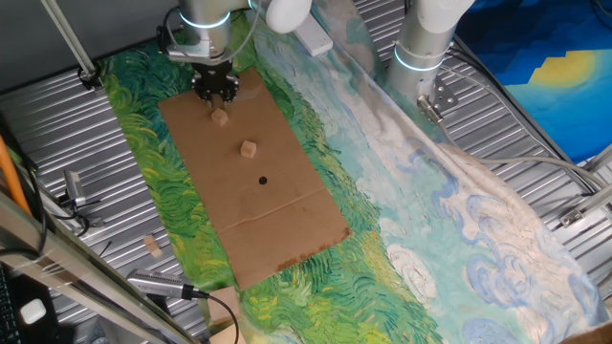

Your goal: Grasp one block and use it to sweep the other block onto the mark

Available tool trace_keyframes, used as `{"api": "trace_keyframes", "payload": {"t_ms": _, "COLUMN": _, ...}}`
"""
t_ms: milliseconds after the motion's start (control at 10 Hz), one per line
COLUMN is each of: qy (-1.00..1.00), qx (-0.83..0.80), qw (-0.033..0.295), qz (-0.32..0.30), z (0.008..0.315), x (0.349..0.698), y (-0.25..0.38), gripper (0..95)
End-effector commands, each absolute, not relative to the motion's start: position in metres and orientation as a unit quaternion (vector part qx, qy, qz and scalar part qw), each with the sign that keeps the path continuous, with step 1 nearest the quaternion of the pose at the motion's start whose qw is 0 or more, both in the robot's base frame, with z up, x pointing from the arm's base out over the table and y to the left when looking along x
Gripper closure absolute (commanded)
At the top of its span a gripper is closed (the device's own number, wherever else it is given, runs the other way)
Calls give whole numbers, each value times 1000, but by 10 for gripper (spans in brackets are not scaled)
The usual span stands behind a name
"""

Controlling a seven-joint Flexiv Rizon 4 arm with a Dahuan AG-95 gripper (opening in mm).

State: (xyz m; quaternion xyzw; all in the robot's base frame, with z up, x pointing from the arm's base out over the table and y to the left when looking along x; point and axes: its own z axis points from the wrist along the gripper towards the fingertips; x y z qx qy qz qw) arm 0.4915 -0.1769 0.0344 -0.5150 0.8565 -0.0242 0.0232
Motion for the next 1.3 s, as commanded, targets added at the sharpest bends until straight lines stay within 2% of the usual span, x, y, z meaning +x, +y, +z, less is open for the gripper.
{"api": "trace_keyframes", "payload": {"t_ms": 100, "qy": 867, "qx": -498, "qw": 29, "qz": -10, "z": 35, "x": 493, "y": -176, "gripper": 190}}
{"api": "trace_keyframes", "payload": {"t_ms": 600, "qy": 862, "qx": -505, "qw": 29, "qz": -11, "z": 43, "x": 517, "y": -176, "gripper": 190}}
{"api": "trace_keyframes", "payload": {"t_ms": 1300, "qy": 862, "qx": -505, "qw": 29, "qz": -11, "z": 43, "x": 517, "y": -176, "gripper": 190}}
